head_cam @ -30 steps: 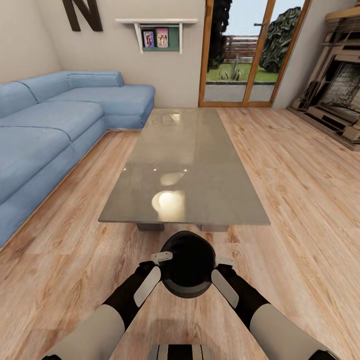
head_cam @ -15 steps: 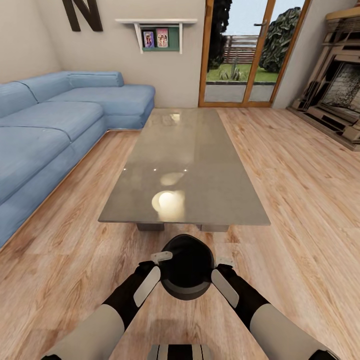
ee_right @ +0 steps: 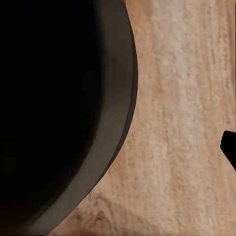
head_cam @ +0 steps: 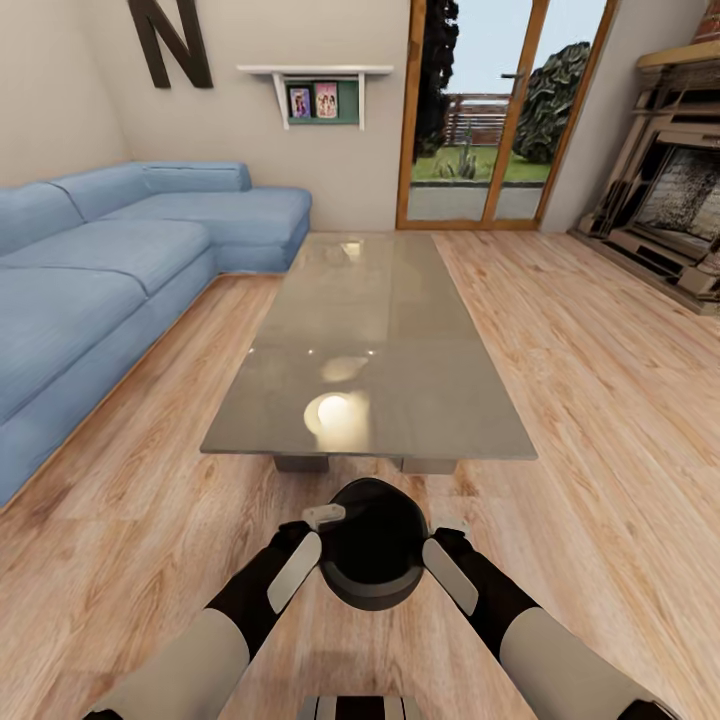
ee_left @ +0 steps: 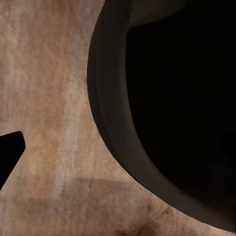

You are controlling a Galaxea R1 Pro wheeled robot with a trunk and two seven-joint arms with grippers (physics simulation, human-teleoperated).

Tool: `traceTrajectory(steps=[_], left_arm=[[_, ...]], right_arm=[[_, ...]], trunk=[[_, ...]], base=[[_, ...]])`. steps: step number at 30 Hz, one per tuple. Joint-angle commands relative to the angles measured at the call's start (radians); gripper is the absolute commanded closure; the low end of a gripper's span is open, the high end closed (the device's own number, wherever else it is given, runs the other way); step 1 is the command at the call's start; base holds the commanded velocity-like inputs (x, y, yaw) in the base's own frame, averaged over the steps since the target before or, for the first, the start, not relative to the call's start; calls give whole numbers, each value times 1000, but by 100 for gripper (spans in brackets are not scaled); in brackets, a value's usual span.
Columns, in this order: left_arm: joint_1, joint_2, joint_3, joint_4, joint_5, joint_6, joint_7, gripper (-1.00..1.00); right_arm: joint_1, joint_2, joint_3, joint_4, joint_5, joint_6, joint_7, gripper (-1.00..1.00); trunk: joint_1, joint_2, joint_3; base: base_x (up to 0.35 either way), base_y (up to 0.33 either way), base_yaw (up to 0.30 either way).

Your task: Place each of the two pumpkins and all three candles from the living room inside a cabinet in the living room (use any cabinet), then make sure every cabinet is closed, and position the cauldron so it is next to a table in the living room.

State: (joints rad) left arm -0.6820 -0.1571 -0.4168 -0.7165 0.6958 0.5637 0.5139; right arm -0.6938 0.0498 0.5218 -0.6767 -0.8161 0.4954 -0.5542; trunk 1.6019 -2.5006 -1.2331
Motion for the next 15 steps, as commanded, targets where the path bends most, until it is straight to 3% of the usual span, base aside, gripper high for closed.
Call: traceTrajectory(steps=[1, 6, 15], left_arm=[[-1, 1, -1, -1, 11, 23, 10, -100], [-1, 2, 7, -2, 11, 115, 13, -100], [-1, 8, 32, 2, 11, 149, 12, -100]], right_arm=[[0, -1, 4, -1, -9, 3, -9, -100], [-1, 1, 4, -1, -10, 6, -11, -100], [-1, 1, 3, -1, -14, 60, -20, -100]], trunk=[[-1, 0, 3], [-10, 15, 21], [-44, 78, 49]], base=[[0, 0, 0], [0, 0, 0], [-7, 0, 0]])
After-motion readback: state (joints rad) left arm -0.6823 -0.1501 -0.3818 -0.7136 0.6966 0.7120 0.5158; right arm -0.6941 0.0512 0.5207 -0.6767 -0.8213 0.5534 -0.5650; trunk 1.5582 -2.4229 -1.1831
